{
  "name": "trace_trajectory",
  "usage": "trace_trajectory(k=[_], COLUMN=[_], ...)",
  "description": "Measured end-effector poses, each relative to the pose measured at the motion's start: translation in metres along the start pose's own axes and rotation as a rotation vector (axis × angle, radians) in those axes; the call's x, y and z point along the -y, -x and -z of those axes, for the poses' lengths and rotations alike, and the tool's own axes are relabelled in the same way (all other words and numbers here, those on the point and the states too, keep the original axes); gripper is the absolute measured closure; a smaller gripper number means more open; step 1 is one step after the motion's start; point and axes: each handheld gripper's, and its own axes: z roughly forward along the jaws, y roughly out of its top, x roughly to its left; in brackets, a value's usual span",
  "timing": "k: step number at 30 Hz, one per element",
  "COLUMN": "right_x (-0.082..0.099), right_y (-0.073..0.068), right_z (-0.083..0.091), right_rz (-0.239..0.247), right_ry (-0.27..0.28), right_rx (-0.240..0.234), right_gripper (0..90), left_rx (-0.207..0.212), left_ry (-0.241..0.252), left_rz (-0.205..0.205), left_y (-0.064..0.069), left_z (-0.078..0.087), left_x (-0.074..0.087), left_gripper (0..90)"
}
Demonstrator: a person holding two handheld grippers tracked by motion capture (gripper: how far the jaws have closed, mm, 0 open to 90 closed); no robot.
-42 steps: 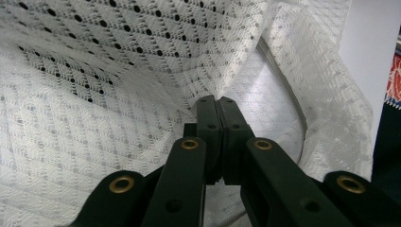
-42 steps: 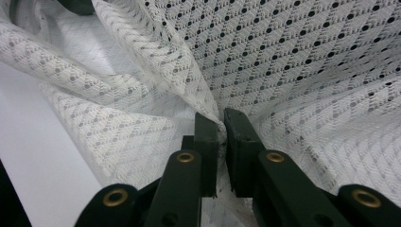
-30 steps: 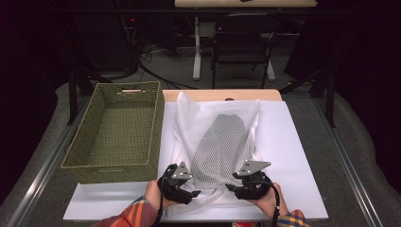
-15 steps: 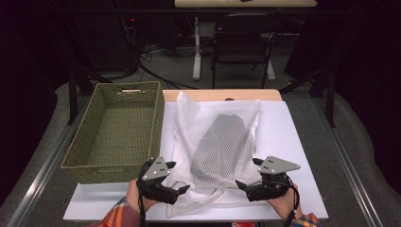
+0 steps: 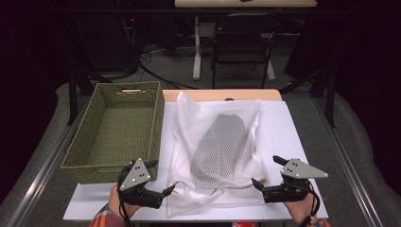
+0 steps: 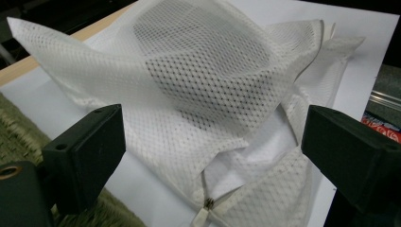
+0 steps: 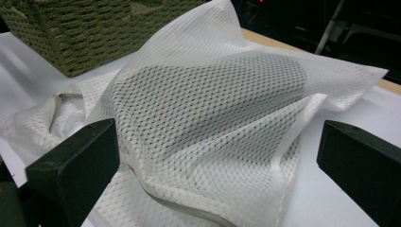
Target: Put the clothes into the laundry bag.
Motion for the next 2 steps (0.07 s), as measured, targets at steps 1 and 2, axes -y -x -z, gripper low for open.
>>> trace_trajectory(k=[1,2], right_x=[0.0014,0.0031], right_y=[0.0011,0.0022], right_z=[0.0013,0.0027], right_rz=[-0.001,-0.003], right_ry=[0.0,0.003], right_rx=[0.005,0.012], right_gripper=[0.0,0.0], left_rx=[-0.002,-0.005], left_ry=[-0.011,-0.01], left_rz=[-0.001,-0.002], left_y=[-0.0008,-0.0016], left_z=[0.0007,0.0016], left_x=[0.0012,0.0029], left_gripper=[6.4,6.1])
